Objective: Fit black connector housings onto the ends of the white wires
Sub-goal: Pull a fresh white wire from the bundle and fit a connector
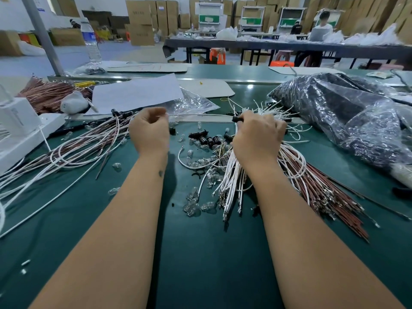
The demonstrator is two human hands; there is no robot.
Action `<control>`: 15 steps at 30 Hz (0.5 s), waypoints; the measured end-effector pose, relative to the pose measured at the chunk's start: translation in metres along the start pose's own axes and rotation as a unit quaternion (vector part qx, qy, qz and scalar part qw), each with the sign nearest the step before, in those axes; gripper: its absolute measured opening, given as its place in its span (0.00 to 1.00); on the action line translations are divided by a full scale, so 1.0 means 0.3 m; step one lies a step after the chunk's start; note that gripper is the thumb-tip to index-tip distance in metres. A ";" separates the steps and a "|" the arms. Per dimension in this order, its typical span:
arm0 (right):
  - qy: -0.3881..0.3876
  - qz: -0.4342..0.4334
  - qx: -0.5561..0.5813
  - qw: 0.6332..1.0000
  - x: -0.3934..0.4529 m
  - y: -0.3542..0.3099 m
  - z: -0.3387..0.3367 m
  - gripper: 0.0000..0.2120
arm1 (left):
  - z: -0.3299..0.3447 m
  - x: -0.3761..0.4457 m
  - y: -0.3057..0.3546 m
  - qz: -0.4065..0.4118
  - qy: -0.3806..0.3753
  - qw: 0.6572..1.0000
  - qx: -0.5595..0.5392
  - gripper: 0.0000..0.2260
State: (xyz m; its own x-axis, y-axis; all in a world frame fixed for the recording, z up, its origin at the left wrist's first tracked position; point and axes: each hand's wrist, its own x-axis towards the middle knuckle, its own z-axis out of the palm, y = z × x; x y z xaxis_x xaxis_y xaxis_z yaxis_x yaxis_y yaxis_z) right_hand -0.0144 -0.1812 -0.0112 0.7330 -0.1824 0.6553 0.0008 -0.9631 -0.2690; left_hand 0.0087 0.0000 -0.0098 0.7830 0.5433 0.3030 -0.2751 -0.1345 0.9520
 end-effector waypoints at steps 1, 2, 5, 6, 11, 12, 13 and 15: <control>0.001 0.010 -0.005 1.000 0.003 0.004 -0.002 0.07 | -0.011 0.008 -0.003 0.012 0.034 0.998 0.054 0.08; -0.002 0.013 -0.002 1.000 0.004 0.006 -0.003 0.07 | -0.016 0.010 -0.005 0.047 0.056 0.987 0.145 0.10; -0.015 -0.022 0.020 0.999 0.003 -0.005 0.001 0.07 | 0.012 -0.023 -0.003 0.208 0.007 0.913 0.351 0.18; -0.018 -0.040 0.036 0.998 0.000 -0.014 0.003 0.08 | 0.034 -0.050 0.008 0.257 -0.042 0.895 0.362 0.20; -0.043 -0.107 0.106 0.988 -0.016 -0.060 0.007 0.09 | 0.108 -0.115 0.023 0.393 -0.192 0.833 0.340 0.15; -0.050 -0.109 0.103 0.988 -0.017 -0.061 0.008 0.09 | 0.106 -0.110 0.023 0.391 -0.202 0.834 0.331 0.13; -0.056 -0.107 0.097 0.988 -0.017 -0.059 0.010 0.09 | 0.101 -0.103 0.021 0.387 -0.209 0.836 0.328 0.13; -0.066 -0.091 0.088 0.990 -0.013 -0.050 0.011 0.08 | 0.085 -0.081 0.011 0.355 -0.203 0.853 0.325 0.12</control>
State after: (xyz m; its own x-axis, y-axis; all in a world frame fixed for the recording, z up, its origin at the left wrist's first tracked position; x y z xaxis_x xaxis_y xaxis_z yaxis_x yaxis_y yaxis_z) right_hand -0.0151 -0.1653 -0.0121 0.7925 0.0292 0.6092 0.2509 -0.9260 -0.2820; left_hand 0.0031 -0.0348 -0.0128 0.7132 -0.1798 0.6775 -0.4960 -0.8124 0.3066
